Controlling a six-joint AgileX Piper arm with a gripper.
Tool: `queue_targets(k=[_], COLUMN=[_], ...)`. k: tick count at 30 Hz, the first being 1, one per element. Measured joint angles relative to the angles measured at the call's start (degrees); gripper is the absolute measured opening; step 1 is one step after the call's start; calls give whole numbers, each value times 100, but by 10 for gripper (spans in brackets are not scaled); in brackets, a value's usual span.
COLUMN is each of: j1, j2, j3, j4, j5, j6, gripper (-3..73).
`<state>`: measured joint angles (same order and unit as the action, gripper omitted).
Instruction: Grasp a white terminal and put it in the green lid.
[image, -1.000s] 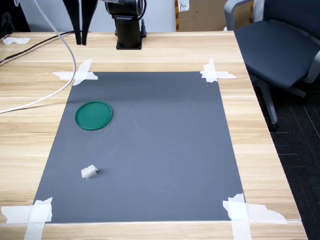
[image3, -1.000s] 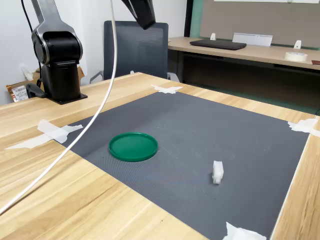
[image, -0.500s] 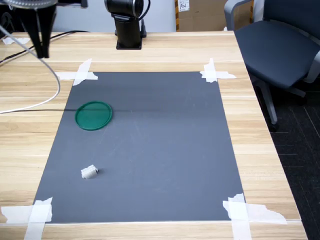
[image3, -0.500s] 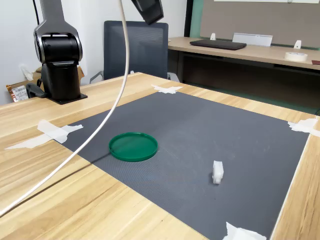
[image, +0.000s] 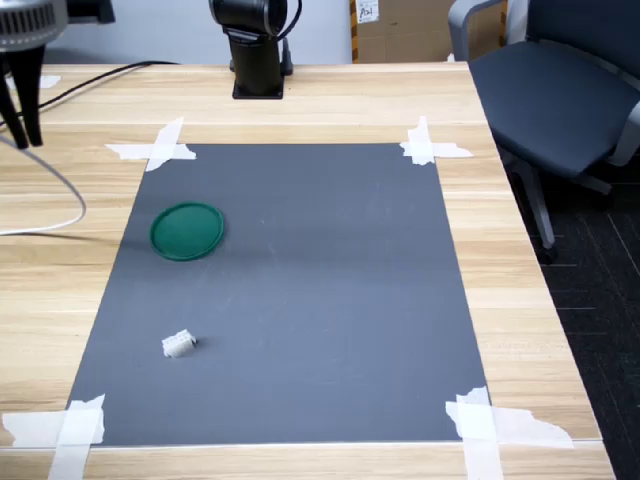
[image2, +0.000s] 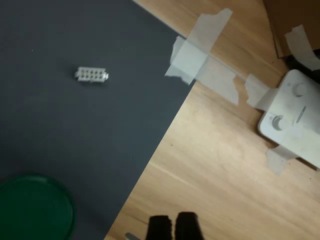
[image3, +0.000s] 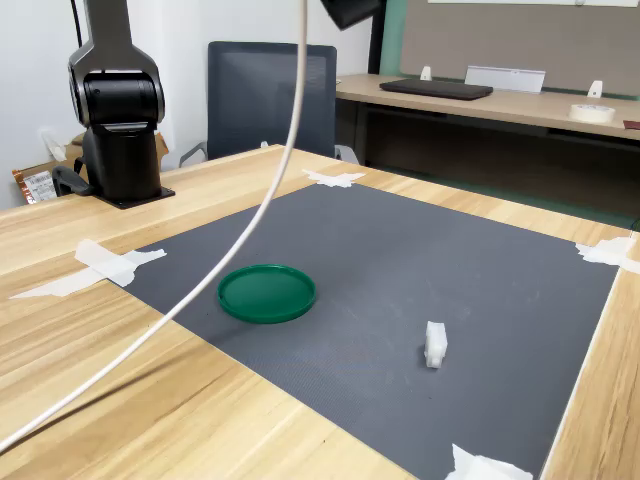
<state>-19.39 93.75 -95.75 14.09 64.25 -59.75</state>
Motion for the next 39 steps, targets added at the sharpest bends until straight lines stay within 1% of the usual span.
queue_targets(k=[4, 7, 10, 12, 15, 19, 22, 24, 26, 28, 31, 35, 39], j1=[0, 0, 0, 0, 6, 17, 17, 17, 17, 17, 17, 41, 217], j2=[171, 289, 384, 432, 496, 554, 580, 606, 625, 629, 629, 645, 679], j3=[-108, -108, -108, -108, -108, -108, -108, -108, -108, -108, -108, -108, -108], j4=[-6, 5, 53, 81, 95, 149, 154, 162, 169, 231, 313, 355, 338], j5=[11, 81, 152, 193, 273, 275, 43, -100, -194, -319, -393, -68, 337], j6=[138, 64, -70, -93, -46, 41, 88, 117, 117, 117, 117, 117, 103], gripper=[-28, -19, 13, 54, 156, 337, 474, 539, 581, 600, 609, 610, 610])
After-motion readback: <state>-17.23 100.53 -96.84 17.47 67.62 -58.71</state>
